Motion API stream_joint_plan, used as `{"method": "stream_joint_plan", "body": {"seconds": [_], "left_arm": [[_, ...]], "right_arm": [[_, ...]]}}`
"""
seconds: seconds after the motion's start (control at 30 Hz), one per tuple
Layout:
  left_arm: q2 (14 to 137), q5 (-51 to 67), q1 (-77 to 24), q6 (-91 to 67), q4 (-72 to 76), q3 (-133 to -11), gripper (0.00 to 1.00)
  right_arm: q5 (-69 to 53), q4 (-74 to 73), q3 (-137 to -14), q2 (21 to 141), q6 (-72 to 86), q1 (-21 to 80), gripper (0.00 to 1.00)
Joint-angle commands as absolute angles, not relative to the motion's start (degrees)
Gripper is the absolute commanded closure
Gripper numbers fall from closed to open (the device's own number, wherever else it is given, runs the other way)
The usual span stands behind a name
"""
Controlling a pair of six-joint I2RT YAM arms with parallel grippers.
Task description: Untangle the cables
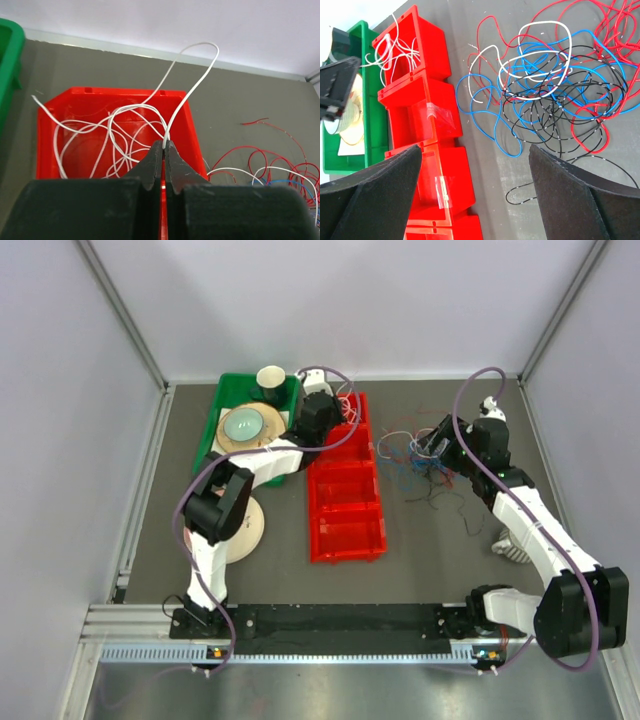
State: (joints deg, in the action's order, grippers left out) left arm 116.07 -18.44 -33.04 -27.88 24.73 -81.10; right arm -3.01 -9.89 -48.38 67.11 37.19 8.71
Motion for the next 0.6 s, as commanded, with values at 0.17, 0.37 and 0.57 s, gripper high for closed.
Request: {"method": "stream_joint_plan", "body": {"seconds": [0.17,0.37,0.57], "left_arm": [[124.3,-17.8,-33.4,-26.5,19.3,-91.8,1.00],[126.8,-18.0,-33.2,-25.3,15.3,-95.5,0.97],[125.0,-18.6,-33.3,-24.0,9.9,-98.3,0.42]], "right_arm": [[-3.6,-8.5,-48.3,65.6,37.3,8.1,0.13],[-3.7,-8.5,-48.1,65.1,37.2,8.1,0.13],[-4.0,-8.5,-48.4,65.4,37.4,8.1,0.13]]}}
